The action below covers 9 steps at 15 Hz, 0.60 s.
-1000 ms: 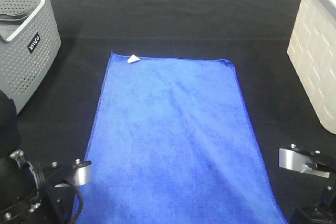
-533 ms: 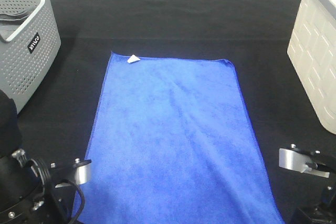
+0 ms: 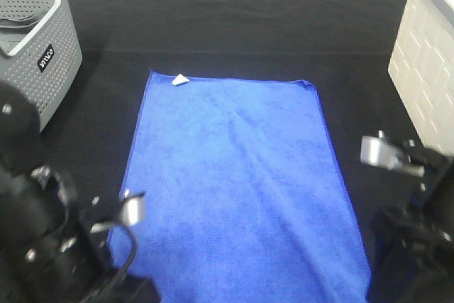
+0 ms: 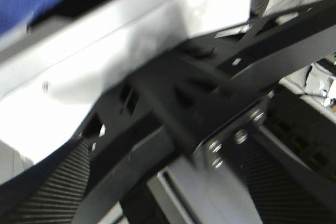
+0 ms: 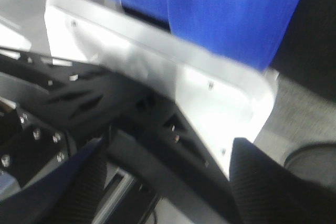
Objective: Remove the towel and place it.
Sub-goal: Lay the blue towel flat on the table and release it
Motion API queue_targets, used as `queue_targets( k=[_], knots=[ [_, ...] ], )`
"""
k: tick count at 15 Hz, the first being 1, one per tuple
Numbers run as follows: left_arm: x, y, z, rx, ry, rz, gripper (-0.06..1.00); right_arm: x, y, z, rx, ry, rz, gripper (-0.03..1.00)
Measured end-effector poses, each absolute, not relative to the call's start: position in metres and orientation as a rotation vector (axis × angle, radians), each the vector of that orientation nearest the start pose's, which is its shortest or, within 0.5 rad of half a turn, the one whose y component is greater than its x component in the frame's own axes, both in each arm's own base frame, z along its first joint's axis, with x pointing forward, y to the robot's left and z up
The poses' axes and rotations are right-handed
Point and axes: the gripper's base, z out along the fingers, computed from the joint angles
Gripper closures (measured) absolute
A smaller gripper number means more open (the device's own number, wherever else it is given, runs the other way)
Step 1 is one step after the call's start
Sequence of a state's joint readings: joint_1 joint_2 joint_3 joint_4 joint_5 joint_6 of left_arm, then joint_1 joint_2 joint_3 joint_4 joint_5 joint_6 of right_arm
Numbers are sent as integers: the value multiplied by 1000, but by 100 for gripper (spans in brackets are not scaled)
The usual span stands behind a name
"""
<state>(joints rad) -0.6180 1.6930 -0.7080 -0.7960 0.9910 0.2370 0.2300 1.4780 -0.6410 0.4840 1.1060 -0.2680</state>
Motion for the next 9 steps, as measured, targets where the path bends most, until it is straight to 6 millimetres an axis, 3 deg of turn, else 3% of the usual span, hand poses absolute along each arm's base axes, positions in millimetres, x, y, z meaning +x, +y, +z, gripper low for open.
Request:
queue_targets(
  k=[4, 5, 6, 9],
  knots=[
    [208, -193, 180, 678, 3189, -769, 20, 231, 74, 218, -324, 3126, 542, 33],
    [225, -186, 188, 662, 3146, -698, 20, 246, 64, 230, -260, 3079, 537, 33],
    [261, -170, 206, 595, 3057, -629, 20, 274, 46, 247, -175, 3030, 546, 33],
    [325, -144, 221, 478, 2946, -600, 20, 323, 43, 261, -175, 2981, 556, 30]
  ],
)
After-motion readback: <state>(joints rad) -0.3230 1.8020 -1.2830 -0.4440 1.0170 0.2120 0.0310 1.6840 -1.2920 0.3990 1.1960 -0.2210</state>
